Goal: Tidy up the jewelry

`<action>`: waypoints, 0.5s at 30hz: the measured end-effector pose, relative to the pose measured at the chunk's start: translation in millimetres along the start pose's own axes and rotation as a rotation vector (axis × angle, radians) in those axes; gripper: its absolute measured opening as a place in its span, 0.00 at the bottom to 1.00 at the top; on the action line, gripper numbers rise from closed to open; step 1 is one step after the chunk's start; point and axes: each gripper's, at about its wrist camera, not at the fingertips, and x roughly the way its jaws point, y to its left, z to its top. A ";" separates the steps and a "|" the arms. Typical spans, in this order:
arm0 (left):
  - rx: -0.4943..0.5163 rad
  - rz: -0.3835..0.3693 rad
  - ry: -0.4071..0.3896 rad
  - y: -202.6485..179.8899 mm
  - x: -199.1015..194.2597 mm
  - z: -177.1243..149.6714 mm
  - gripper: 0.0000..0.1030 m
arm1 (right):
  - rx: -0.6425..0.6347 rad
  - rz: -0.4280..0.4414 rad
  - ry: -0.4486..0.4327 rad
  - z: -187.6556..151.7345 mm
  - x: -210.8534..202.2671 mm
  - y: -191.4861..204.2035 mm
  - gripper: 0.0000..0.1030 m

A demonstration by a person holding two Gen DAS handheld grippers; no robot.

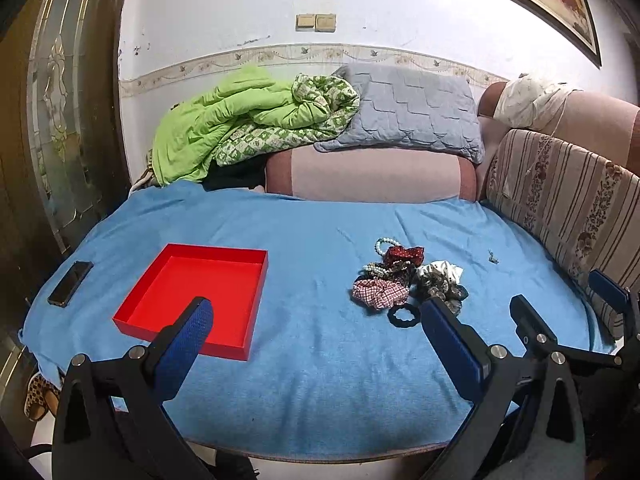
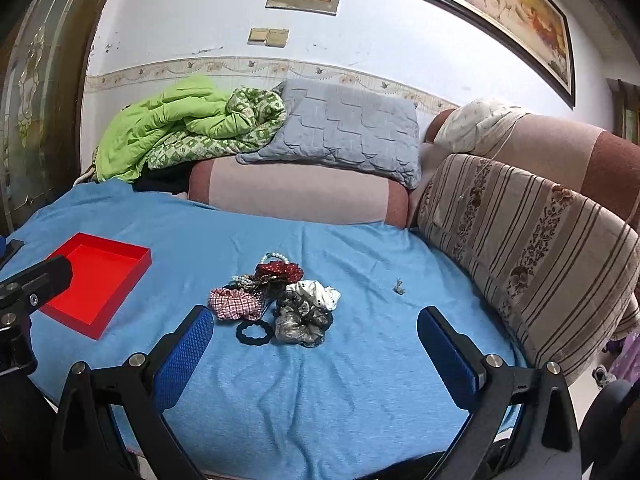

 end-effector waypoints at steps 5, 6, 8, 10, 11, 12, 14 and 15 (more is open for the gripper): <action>0.010 0.004 -0.028 -3.1 -9.1 -0.2 1.00 | 0.017 -0.010 -0.015 -2.5 -6.2 -5.8 1.00; 0.010 0.005 -0.035 -3.8 -11.1 -0.3 1.00 | 0.019 -0.012 -0.016 -2.8 -6.6 -6.5 1.00; 0.014 0.006 -0.045 -4.1 -13.9 -0.8 1.00 | 0.026 -0.016 -0.018 -4.4 -7.5 -8.4 1.00; 0.023 0.008 -0.052 -6.5 -15.1 -0.9 1.00 | 0.034 -0.017 -0.019 -5.2 -7.8 -10.2 1.00; 0.028 0.009 -0.052 -7.4 -14.8 -1.2 1.00 | 0.037 -0.017 -0.018 -5.6 -7.4 -11.1 1.00; 0.032 0.009 -0.050 -7.9 -13.9 -0.8 1.00 | 0.039 -0.019 -0.019 -6.2 -7.4 -11.2 1.00; 0.037 0.005 -0.043 -8.4 -11.7 -1.2 1.00 | 0.046 -0.018 -0.018 -7.3 -6.1 -12.6 1.00; 0.040 0.001 -0.035 -9.8 -9.7 -1.9 1.00 | 0.048 -0.018 -0.017 -8.1 -5.7 -12.6 1.00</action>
